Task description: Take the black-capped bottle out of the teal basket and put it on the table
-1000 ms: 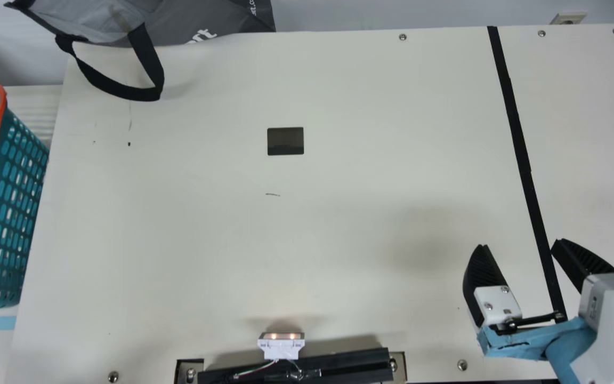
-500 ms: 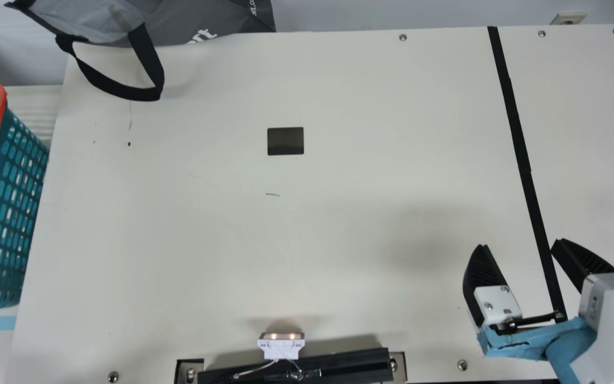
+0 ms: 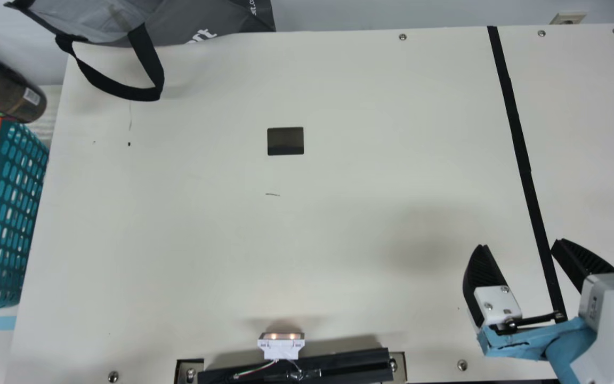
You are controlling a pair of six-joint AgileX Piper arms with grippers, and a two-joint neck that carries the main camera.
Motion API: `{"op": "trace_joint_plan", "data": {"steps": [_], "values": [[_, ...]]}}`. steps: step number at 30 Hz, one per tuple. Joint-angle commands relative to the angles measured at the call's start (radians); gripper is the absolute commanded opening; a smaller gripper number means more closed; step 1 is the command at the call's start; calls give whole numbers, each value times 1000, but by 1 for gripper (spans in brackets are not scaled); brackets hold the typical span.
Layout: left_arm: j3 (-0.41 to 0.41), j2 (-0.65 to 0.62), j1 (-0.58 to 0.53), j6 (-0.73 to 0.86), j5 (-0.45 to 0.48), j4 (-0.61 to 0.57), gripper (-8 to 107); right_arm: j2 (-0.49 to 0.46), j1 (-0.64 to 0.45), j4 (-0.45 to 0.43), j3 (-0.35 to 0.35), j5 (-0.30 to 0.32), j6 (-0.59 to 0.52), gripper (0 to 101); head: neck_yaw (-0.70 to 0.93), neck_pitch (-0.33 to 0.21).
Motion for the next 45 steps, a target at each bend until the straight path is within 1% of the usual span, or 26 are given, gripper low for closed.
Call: {"op": "trace_joint_plan", "data": {"steps": [1, 22, 45], "values": [[1, 3, -33, -9, 0, 4, 0, 0, 0, 0, 0, 0, 0, 91, 3, -4], [-8, 59, -290, -107, -24, 61, 0, 0, 0, 0, 0, 0, 0, 91, 3, -4], [6, 79, -524, -124, -33, 54, 0, 0, 0, 0, 0, 0, 0, 91, 3, -4]]}}
